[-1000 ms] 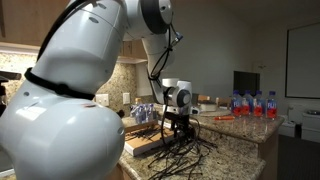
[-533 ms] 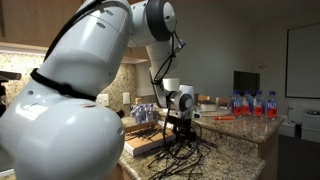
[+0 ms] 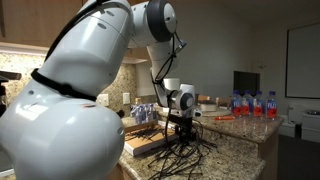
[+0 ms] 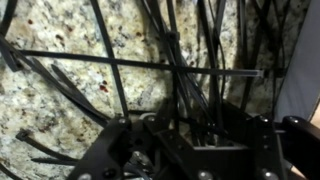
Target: Put some of the zip ties on the counter on the box
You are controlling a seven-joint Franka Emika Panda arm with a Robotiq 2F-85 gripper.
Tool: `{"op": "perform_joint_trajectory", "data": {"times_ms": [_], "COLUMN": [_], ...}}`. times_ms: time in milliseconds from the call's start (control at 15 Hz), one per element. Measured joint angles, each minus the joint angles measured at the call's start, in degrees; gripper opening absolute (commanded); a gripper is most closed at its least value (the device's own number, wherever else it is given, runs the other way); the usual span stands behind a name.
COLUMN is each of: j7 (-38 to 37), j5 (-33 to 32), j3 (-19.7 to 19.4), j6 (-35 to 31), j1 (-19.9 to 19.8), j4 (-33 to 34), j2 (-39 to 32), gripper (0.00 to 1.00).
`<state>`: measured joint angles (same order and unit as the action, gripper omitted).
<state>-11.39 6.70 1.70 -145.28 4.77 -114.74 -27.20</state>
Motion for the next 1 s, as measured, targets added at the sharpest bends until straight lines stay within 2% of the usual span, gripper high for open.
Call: {"op": "perform_joint_trajectory", "data": {"times_ms": [67, 333, 600, 867, 933, 1000], "j7": [0.0, 0.0, -0.1, -2.8, -4.1, -5.3], "j5": [-0.3, -1.4, -3.5, -9.2, -11.0, -12.6], "j3": [-0.1, -0.7, -1.4, -3.9, -4.8, -5.4], "j6": [0.0, 0.3, 0.6, 2.0, 2.4, 2.8], "j1": [0.0, 0.0, 0.5, 3.5, 4.6, 5.5], "j4": [0.0, 0.0, 0.0, -0.1, -0.2, -0.2], "j2": [0.0, -0.3, -0.7, -0.5, -0.4, -0.2], "gripper": [0.13, 0.04, 0.07, 0.08, 0.35, 0.34]}}
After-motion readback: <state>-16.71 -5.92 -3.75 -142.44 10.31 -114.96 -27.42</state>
